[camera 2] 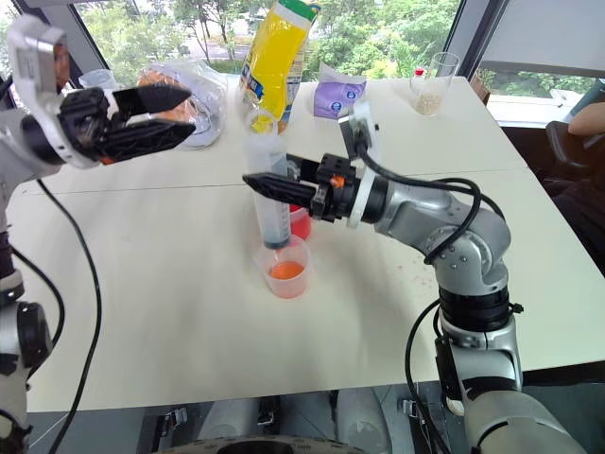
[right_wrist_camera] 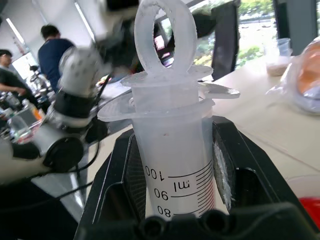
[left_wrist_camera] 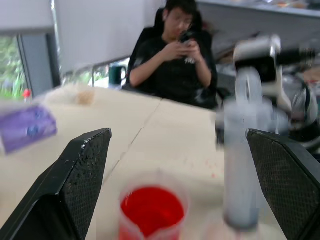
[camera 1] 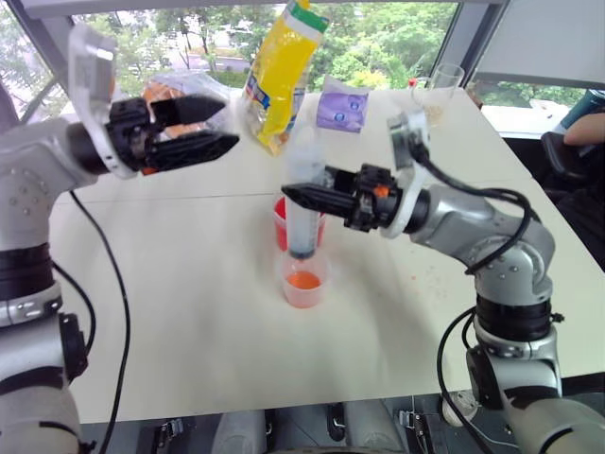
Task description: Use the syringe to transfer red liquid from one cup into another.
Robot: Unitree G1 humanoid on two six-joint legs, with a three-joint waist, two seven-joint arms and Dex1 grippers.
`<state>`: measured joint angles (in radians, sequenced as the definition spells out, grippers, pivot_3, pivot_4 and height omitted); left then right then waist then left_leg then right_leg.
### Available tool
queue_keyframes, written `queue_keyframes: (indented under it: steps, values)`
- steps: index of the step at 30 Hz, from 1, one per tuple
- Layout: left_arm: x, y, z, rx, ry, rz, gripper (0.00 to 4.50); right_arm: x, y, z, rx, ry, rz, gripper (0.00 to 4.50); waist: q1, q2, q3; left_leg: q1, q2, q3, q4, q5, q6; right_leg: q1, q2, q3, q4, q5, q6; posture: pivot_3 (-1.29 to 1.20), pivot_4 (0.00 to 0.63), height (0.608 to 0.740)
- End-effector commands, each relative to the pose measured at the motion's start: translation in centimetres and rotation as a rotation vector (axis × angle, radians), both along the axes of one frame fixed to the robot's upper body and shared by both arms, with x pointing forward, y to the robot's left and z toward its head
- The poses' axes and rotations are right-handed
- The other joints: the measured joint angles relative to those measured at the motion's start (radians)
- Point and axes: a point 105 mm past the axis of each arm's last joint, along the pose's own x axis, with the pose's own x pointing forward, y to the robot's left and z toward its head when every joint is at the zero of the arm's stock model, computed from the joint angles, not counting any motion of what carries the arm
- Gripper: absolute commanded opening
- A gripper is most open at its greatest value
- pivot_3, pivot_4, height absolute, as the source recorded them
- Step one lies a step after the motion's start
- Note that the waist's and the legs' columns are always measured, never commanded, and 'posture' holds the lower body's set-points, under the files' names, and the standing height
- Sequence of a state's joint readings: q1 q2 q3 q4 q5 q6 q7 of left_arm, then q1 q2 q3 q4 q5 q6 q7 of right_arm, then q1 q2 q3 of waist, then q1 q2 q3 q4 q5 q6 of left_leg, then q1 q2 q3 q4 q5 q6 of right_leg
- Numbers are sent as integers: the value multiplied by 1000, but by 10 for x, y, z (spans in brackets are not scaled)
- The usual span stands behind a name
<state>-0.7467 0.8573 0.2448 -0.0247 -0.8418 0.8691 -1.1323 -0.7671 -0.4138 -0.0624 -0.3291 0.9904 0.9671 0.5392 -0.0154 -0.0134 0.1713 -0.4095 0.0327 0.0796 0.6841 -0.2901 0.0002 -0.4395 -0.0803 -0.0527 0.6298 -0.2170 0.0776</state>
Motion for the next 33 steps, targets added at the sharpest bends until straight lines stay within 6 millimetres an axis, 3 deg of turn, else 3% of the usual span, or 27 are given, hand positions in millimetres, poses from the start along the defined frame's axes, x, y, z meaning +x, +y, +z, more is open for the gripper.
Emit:
queue_keyframes:
  steps: [1, 4, 8, 14, 18, 26, 27, 29, 32, 33]
  values:
    - [-18, -3, -3, 43, -27, -42, 4431, 26, -25, 37, 58, 58, -146, 1425, 2, 0, 0, 0, 0, 0, 0, 0, 0, 0, 0, 0, 0, 0, 0, 0, 150, 740]
    - [-23, -10, -22, 93, -25, -49, 4431, 58, -52, 39, -45, 299, -285, 1425, 5, 0, 0, 0, 1, 0, 0, 0, 0, 0, -1, 0, 0, 0, -1, 0, 150, 740]
    - [-27, -19, -33, 94, -21, -55, 4431, 74, -74, 21, -194, 515, -391, 1425, 3, -1, 0, -1, 0, 0, -1, -1, 1, 1, -1, 0, -2, -2, -4, 0, 150, 740]
    - [-35, -28, -46, 96, -12, -57, 4431, 91, -103, -43, -389, 734, -600, 1425, -3, -1, 0, -1, 0, 2, -2, -1, 2, -1, 0, 1, -2, 0, -1, 0, 150, 740]
    - [-40, -34, -50, 100, -13, -60, 4431, 93, -108, -88, -482, 834, -669, 1425, -1, -1, 0, -1, -1, 1, -1, -1, 2, -1, 0, 1, -2, 0, -1, 0, 150, 740]
    - [-44, -37, -47, 77, -7, -52, 4431, 90, -113, -138, -578, 954, -720, 1425, -1, -1, 0, -2, -1, 1, -1, -1, 2, -1, 0, 1, -2, 0, -1, 0, 150, 740]
    - [-46, -38, -48, 77, -4, -53, 4500, 90, -112, -139, -583, 955, -722, 2219, -1, -1, 0, -1, -1, 1, -1, -1, 2, -1, 0, 1, -2, 0, -1, 0, 150, 740]
    - [-47, -38, -49, 72, 4, -54, 4500, 90, -111, -139, -587, 949, -717, 2776, 0, -1, 0, -1, -1, 1, -1, -1, 2, -1, 0, 1, -2, 0, -1, 0, 150, 740]
    - [-49, -37, -51, 74, 21, -48, 4500, 89, -111, -132, -583, 925, -708, 4412, -1, -1, 0, -1, -1, 1, -1, -1, 2, -1, 0, 1, -2, 0, 0, 0, 150, 740]
    - [-50, -36, -53, 82, 29, -43, 4500, 88, -112, -127, -580, 908, -704, 4467, -1, 0, 0, -1, -1, 1, -1, -1, 2, -1, 0, 1, -2, 0, 0, 0, 150, 740]
